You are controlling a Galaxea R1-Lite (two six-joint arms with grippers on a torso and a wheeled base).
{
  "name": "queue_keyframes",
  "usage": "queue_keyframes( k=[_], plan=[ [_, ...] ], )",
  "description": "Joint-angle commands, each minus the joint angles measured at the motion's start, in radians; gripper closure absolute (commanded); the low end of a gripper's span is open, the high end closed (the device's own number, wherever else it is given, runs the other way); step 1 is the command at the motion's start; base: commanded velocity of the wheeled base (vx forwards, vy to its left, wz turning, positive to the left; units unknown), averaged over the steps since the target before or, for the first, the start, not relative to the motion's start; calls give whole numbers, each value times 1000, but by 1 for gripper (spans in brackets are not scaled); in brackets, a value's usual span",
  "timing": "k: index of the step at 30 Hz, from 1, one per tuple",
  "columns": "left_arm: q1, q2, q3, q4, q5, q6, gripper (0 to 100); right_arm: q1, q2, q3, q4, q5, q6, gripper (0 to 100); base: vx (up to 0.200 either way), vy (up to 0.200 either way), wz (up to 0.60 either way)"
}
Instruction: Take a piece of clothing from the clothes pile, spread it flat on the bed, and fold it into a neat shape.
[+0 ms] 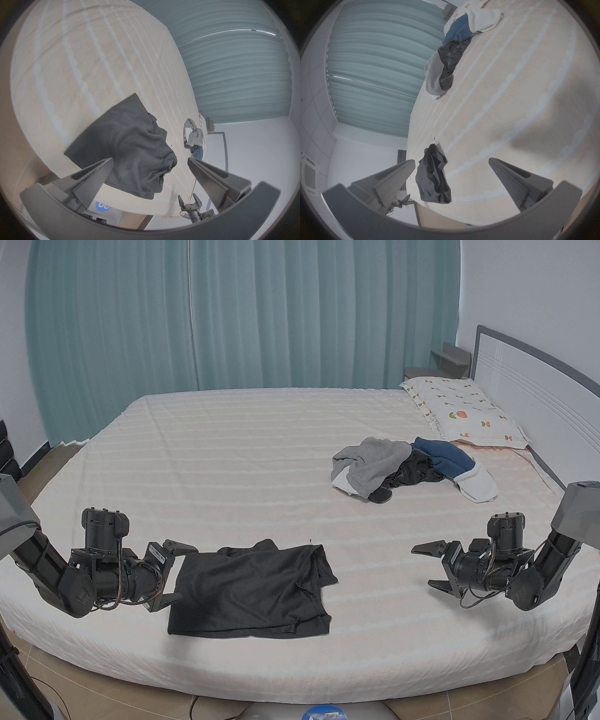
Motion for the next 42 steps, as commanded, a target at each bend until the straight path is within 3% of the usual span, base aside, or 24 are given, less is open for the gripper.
queue_keyframes(
  k=[1, 9, 20, 31, 32, 42],
  plan=[
    [4, 4, 0, 0, -2, -1, 0, 66, 9, -23, 20, -73, -54, 0, 0, 200, 0],
    [24, 41, 0, -43, -2, -1, 0, 158, 55, -12, 13, -191, -219, 0, 0, 200, 0],
    [24, 59, -3, -46, -2, -1, 0, 172, 66, 16, 11, -192, -321, 0, 0, 200, 0],
    [24, 68, -1, -46, -4, -1, 0, 168, 97, 50, 2, -191, -404, 0, 0, 0, 0],
    [23, 68, -1, -47, -4, -4, 0, 168, 98, 54, 2, -191, -407, 100, 0, 0, 0],
    [23, 73, 0, -47, -4, -9, 0, 141, 57, 131, -1, -212, -452, 100, 0, 0, 0]
  ],
)
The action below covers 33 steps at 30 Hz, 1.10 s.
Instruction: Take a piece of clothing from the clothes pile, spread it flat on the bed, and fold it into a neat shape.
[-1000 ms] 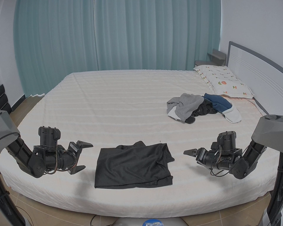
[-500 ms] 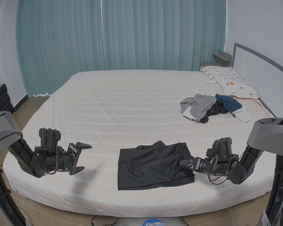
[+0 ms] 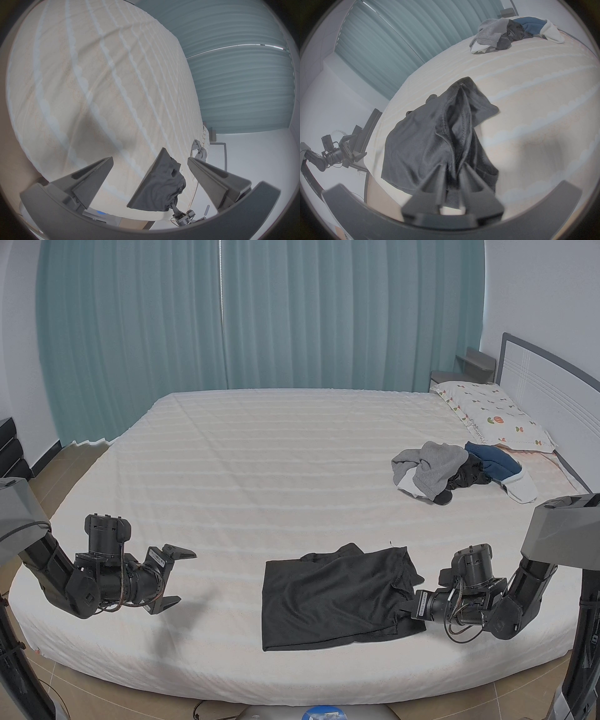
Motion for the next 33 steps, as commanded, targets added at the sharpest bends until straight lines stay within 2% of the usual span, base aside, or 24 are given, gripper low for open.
queue_keyframes(
  k=[1, 13, 14, 20, 27, 29, 32, 33],
  plan=[
    [0, 8, 0, 0, 1, 0, 0, -15, -28, 35, 0, -2, -7, 100, 0, 0, 0],
    [0, 10, 2, 0, 1, 3, 0, -24, -42, 72, 6, 0, -16, 100, 0, 0, 0],
    [0, 10, 2, 0, 1, 3, 0, -26, -39, 75, 6, 0, -22, 0, 0, 0, 0],
    [0, 10, 2, 0, 1, 1, 0, -47, -49, 83, 4, 1, -55, 0, 0, 0, 0],
    [0, 11, 0, 0, 1, 1, 0, -103, -88, -3, 3, 9, -33, 0, 0, 0, 0],
    [-1, 13, 2, 0, 1, 3, 0, -109, -74, -68, 15, 15, 22, 0, 0, 0, 0],
    [-1, 17, 2, 0, 1, 3, 0, -107, -51, -120, 21, 15, 54, 0, 0, 0, 0],
    [-3, 20, 2, 0, 1, 6, 0, -101, 12, -209, 63, 11, 96, 0, 0, 0, 0]
  ],
)
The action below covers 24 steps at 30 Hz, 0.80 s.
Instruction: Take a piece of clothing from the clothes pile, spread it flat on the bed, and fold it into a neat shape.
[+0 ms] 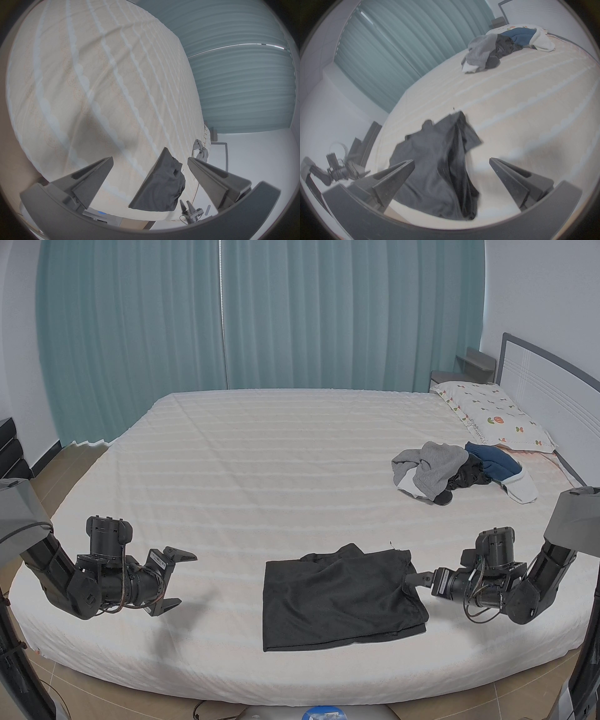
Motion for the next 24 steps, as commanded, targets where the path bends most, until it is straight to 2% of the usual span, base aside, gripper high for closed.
queue_keyframes(
  k=[1, 5, 11, 19, 20, 24],
  plan=[
    [-4, 9, 1, 0, 0, 3, 0, 0, 94, -172, 65, -3, 67, 0, 0, 0, 0],
    [-4, 11, 2, 0, 1, 3, 0, 11, 151, -270, 130, -8, 81, 0, 0, 0, 0],
    [-5, 12, 1, 0, 1, 6, 0, 19, 208, -372, 154, -9, 185, 0, 0, 0, 0],
    [-7, 22, -1, -2, 10, 8, 0, 13, 249, -424, 185, -9, 196, 0, 0, 0, 0],
    [-7, 22, -1, -2, 10, 9, 0, 13, 255, -433, 185, -9, 205, 100, 0, 0, 0],
    [-8, 22, -1, -2, 10, 9, 0, 11, 258, -456, 186, -12, 244, 100, 0, 0, 0]
  ],
)
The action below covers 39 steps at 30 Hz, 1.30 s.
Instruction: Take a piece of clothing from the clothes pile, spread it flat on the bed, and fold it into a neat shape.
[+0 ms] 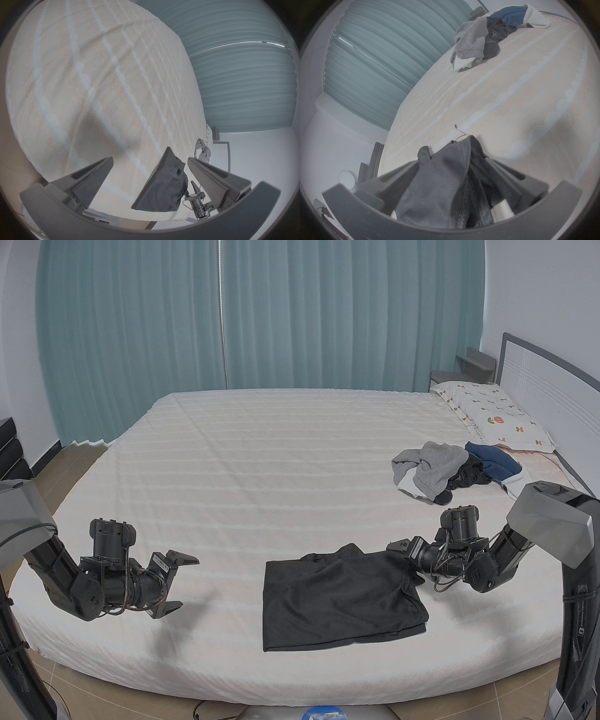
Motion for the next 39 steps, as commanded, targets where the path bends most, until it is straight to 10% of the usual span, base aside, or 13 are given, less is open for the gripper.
queue_keyframes(
  k=[1, 22, 23, 39],
  plan=[
    [0, 3, 0, -1, 1, 0, 0, -4, 19, -19, 1, -1, 18, 100, 0, 0, 0],
    [-6, 6, 0, -1, 2, 2, 0, -52, 24, -33, -12, 0, 90, 100, 0, 0, 0],
    [-6, 6, 1, -1, 2, 2, 0, -55, 24, -33, -13, 0, 90, 0, 0, 0, 0],
    [-14, 6, -2, -1, -4, 0, 0, -55, -53, 84, -44, 11, 94, 0, -50, 0, 0]
  ],
)
